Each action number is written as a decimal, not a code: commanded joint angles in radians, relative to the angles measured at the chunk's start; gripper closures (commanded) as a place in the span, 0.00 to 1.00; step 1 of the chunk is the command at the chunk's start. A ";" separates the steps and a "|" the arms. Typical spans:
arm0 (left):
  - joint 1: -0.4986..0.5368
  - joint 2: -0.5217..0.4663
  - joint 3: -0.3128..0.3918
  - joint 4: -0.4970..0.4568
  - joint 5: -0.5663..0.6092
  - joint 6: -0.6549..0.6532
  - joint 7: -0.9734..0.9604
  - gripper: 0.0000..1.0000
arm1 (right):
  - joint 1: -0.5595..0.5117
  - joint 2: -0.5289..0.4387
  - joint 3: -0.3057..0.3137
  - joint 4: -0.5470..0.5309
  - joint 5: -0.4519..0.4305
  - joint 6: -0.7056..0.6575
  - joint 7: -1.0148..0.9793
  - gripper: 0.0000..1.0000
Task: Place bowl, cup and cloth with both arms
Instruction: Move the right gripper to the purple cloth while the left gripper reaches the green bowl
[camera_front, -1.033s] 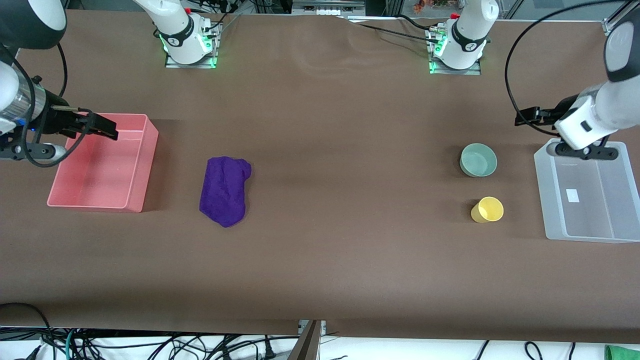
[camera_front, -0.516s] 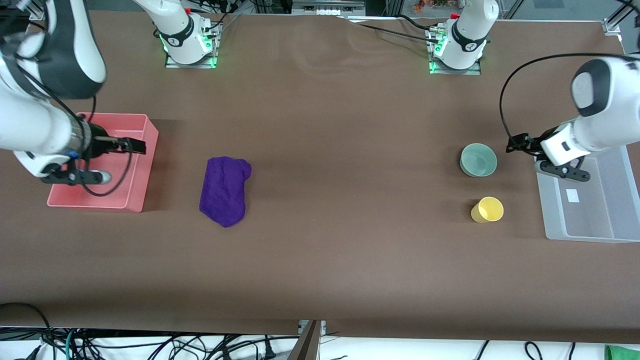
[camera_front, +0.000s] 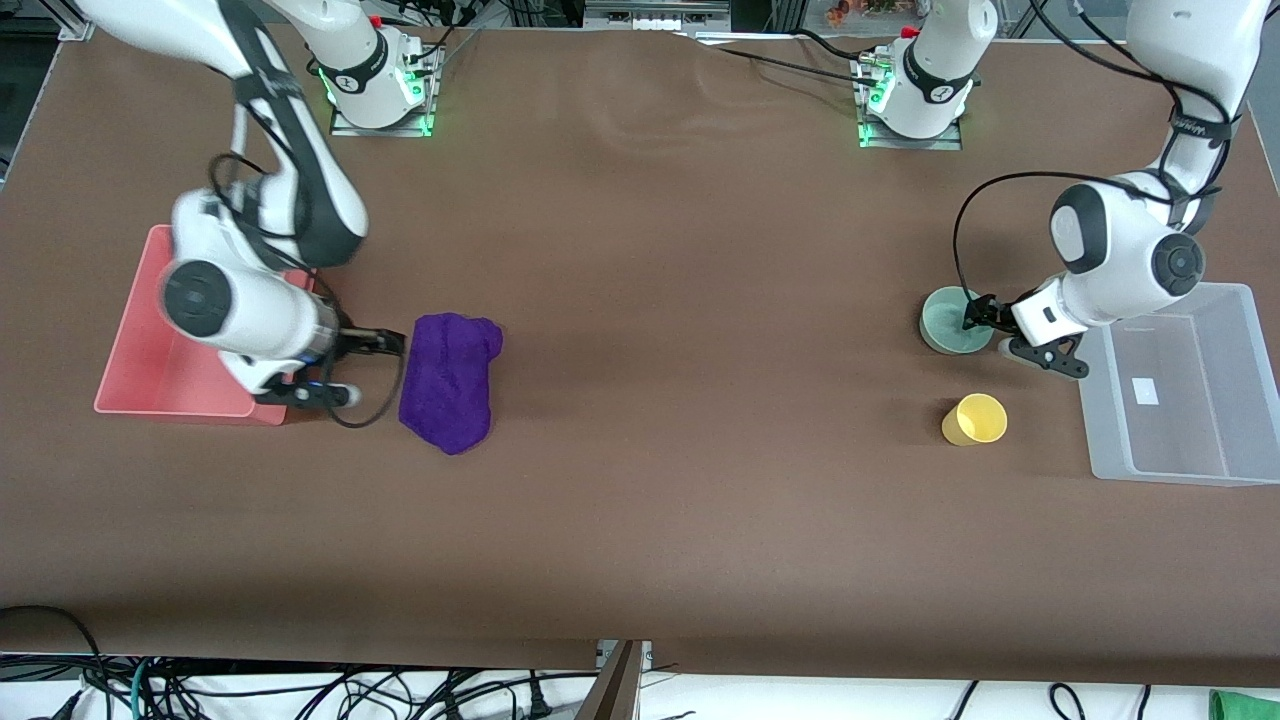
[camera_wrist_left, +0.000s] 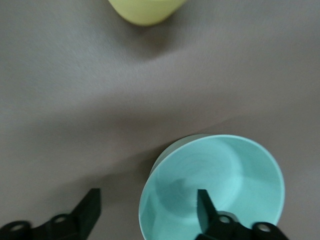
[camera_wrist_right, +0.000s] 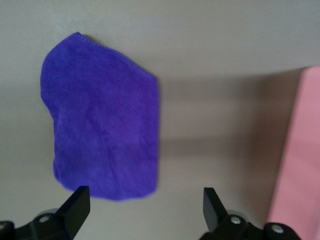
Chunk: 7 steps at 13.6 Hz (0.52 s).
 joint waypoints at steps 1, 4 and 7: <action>0.012 0.034 -0.008 0.019 -0.029 0.002 0.101 0.88 | 0.027 0.049 -0.001 -0.036 0.009 0.113 0.029 0.00; 0.012 0.035 -0.006 0.035 -0.027 -0.004 0.109 1.00 | 0.046 0.122 0.012 -0.036 0.009 0.219 0.075 0.00; 0.013 0.032 -0.005 0.065 -0.026 -0.047 0.106 1.00 | 0.053 0.172 0.043 -0.036 0.009 0.287 0.131 0.00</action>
